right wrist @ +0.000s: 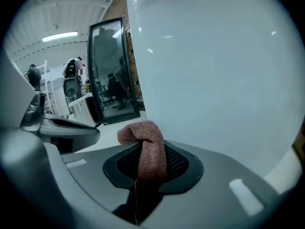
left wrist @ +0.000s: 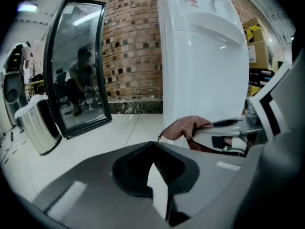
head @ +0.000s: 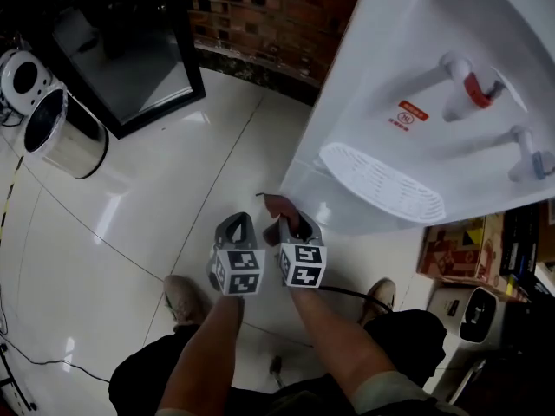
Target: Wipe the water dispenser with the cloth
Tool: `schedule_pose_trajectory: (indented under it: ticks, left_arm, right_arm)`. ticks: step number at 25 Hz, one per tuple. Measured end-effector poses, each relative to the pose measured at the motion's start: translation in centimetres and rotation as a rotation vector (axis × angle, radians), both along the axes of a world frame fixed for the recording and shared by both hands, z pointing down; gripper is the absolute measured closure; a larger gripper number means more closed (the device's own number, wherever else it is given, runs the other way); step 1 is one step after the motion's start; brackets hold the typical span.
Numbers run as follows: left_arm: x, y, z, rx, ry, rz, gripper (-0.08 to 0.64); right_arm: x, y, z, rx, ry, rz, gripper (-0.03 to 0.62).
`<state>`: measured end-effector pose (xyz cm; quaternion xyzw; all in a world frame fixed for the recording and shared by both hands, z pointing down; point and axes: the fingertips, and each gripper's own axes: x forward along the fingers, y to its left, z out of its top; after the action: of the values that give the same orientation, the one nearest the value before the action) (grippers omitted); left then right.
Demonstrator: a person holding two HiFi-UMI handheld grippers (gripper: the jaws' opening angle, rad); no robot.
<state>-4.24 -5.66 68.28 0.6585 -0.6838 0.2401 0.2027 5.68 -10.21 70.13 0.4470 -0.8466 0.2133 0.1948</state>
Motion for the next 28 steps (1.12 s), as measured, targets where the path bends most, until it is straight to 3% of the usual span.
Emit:
schedule_pose_trajectory:
  ticks: [5,10,28]
  left_arm:
    - [-1.0,-0.5,0.8,0.007,0.042,-0.041,0.56]
    - [0.6,-1.3,1.3,0.007,0.067,-0.024,0.56]
    - [17.5,-3.1,-2.6,0.077,0.023,0.373,0.56]
  right_arm:
    - [-1.8,-1.1,3.1,-0.06,0.031,0.004,0.492]
    - [0.9,-1.7,3.7,-0.078,0.065,0.043,0.494]
    - [19.1,-1.1,2.4,-0.081,0.152,0.217,0.492]
